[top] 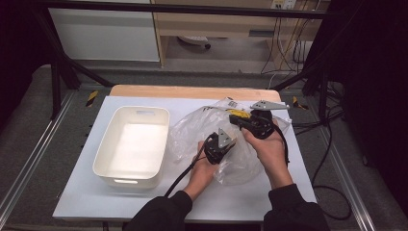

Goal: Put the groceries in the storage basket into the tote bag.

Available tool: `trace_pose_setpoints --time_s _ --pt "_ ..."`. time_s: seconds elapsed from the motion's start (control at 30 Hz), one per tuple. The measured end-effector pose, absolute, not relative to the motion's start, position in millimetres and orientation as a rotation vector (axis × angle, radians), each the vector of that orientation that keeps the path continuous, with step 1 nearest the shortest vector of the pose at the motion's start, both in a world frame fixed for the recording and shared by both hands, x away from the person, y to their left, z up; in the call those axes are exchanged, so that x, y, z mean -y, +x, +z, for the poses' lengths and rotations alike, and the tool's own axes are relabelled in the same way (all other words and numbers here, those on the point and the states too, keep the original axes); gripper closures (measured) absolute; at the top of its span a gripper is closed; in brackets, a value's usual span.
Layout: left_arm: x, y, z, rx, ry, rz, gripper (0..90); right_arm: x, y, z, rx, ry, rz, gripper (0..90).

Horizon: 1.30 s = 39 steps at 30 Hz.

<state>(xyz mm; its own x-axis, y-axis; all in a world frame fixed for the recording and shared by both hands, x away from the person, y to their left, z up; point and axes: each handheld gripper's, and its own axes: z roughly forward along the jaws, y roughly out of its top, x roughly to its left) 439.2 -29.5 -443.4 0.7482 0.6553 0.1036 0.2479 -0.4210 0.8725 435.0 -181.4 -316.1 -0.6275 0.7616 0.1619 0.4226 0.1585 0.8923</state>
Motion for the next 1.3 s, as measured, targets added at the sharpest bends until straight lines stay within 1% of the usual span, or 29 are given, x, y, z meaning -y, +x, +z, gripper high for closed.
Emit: trace_pose_setpoints --time_s 0.53,0.73,0.97,1.13,1.23,1.3 --pt "26 444 -453 -0.716 2.013 0.502 69.6 179 436 -320 -2.132 1.135 1.445 90.0" --pt "23 446 -455 -0.742 2.006 0.459 69.5 178 436 -320 -2.132 1.135 1.447 90.0" --pt "21 447 -456 -0.771 2.002 0.446 69.3 176 436 -320 -2.14 1.134 1.445 90.0" --pt "19 451 -456 -0.812 1.994 0.398 69.1 175 436 -320 -2.138 1.135 1.444 90.0" --pt "19 454 -457 -0.842 2.017 0.372 69.0 174 436 -320 -2.145 1.131 1.439 90.0" --pt "20 457 -458 -0.817 2.052 0.362 69.1 173 436 -321 -2.147 1.135 1.438 90.0"
